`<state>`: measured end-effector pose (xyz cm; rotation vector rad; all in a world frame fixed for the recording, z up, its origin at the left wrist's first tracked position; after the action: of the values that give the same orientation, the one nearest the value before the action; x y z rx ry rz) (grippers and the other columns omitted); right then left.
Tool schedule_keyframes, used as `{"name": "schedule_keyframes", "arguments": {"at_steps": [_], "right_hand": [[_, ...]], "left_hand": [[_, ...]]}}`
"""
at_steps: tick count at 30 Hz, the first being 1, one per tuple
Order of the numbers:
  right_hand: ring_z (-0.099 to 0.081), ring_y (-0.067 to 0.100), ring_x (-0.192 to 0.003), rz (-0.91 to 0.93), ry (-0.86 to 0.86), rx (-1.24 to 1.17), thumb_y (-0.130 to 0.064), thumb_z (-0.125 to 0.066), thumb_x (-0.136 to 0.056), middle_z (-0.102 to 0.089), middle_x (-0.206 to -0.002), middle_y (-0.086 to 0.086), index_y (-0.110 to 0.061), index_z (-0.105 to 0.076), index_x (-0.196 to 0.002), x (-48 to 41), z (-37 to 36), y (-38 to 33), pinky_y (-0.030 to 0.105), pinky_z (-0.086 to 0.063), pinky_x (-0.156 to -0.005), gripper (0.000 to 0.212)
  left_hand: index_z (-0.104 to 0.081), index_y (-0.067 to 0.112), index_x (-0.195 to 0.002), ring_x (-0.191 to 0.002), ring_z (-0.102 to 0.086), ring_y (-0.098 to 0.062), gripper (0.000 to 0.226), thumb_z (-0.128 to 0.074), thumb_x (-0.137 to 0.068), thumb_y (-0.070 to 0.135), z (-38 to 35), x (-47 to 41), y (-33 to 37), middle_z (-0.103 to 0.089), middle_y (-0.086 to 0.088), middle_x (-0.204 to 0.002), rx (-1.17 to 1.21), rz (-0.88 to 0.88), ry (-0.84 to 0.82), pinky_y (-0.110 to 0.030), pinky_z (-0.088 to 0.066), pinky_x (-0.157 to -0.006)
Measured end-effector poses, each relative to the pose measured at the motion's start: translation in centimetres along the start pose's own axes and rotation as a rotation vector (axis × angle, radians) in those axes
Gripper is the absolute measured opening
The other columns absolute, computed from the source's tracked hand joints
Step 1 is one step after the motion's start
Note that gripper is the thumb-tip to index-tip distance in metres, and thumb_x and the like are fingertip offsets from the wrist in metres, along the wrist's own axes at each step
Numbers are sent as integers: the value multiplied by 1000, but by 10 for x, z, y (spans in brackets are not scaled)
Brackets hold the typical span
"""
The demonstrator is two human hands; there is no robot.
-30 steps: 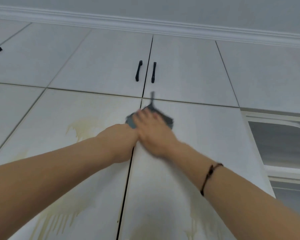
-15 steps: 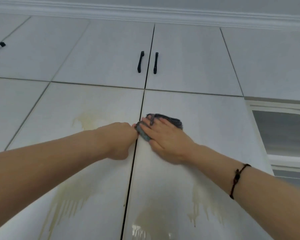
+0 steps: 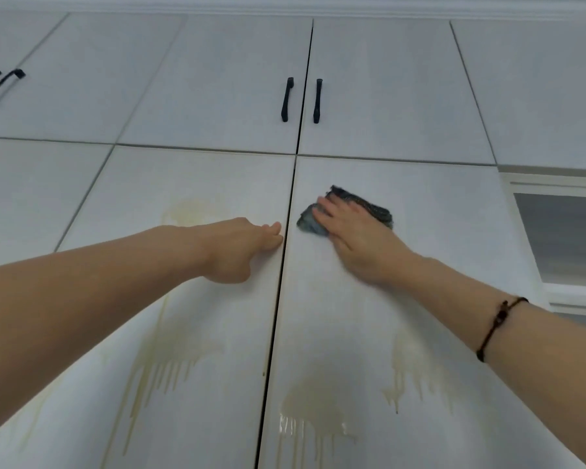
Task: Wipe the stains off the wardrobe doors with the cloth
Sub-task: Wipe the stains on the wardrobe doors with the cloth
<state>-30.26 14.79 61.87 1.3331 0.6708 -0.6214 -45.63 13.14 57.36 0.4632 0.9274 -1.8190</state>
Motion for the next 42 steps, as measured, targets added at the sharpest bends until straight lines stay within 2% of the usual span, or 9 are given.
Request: {"name": "schedule_keyframes", "arguments": {"at_steps": [3,7,11,16,21,28,35,40,42], "right_hand": [[-22,35,-150,-259,30,-2,-13,-35,-106,-32,-159,18,-2,-40,-149,-31,10,24,46,-18,-121,45],[-49,33,-124,205,31,-174,-14,-47,-100,-60,-125,15,-3,-68,-107,18,-7,-100,44,-35,-105,25],[-57,32,-116,233,134,-275,-18,-54,-95,-65,-125,18,-7,-78,-102,17,11,-73,34,-39,-106,27],[-57,34,-88,-386,290,-20,-22,-64,-94,-56,-99,8,-21,-74,-105,-26,35,8,35,-37,-66,15],[-60,22,-55,-17,21,-144,-30,-72,-86,-61,-76,-4,-22,-57,-90,24,-2,-110,23,-33,-41,18],[-61,33,-80,-496,203,-95,-39,-48,-97,-62,-86,7,-16,-48,-106,-38,42,30,37,-40,-65,24],[-62,25,-68,46,-15,-119,-54,-43,-95,-61,-77,-6,-27,-53,-93,19,8,-107,33,-43,-54,30],[-60,28,-81,-509,171,-97,-54,-50,-96,-58,-82,-2,-22,-53,-95,-33,40,30,35,-37,-66,33],[-59,28,-79,-480,149,-121,-49,-52,-97,-58,-81,1,-20,-51,-93,-32,32,10,35,-37,-63,30]], "left_hand": [[-15,24,-160,-150,-22,-14,91,-39,-79,-9,-2,1,-2,-1,11,-166,30,2,28,-28,-24,-119],[-37,14,-147,-132,-48,-34,80,-39,-68,2,1,1,-7,-42,-3,-154,53,6,90,-40,-42,-105],[-44,11,-137,-120,-54,-37,81,-31,-57,11,4,-2,-14,-55,-11,-139,63,19,134,-48,-47,-97],[-31,18,-154,-131,-48,-29,88,-41,-71,-8,-1,-2,-8,-15,15,-165,21,22,164,-39,-45,-102],[-37,14,-149,-129,-49,-33,77,-44,-75,-6,-3,-4,-4,-12,11,-166,-22,29,189,-40,-45,-98],[-35,20,-152,-128,-49,-28,84,-38,-73,-9,-2,-3,-7,-10,20,-164,4,58,187,-40,-47,-98],[-42,14,-145,-121,-54,-34,74,-45,-74,-7,-5,-4,-4,-21,10,-164,-34,52,260,-41,-47,-91],[-31,17,-154,-124,-53,-27,85,-45,-74,-7,-10,-4,-2,-11,15,-166,-18,81,265,-37,-47,-95],[-35,18,-152,-117,-55,-27,83,-44,-73,-8,-8,-2,-2,-15,17,-165,11,72,286,-36,-48,-90]]}}
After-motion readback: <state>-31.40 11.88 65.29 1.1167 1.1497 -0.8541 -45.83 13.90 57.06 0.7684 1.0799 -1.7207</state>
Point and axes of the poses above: each hand's wrist, its own x-axis away from the middle knuckle, its own z-axis out of the back of the hand, y = z × x, the point moved 9 cm from there along -x, towards the middle knuckle
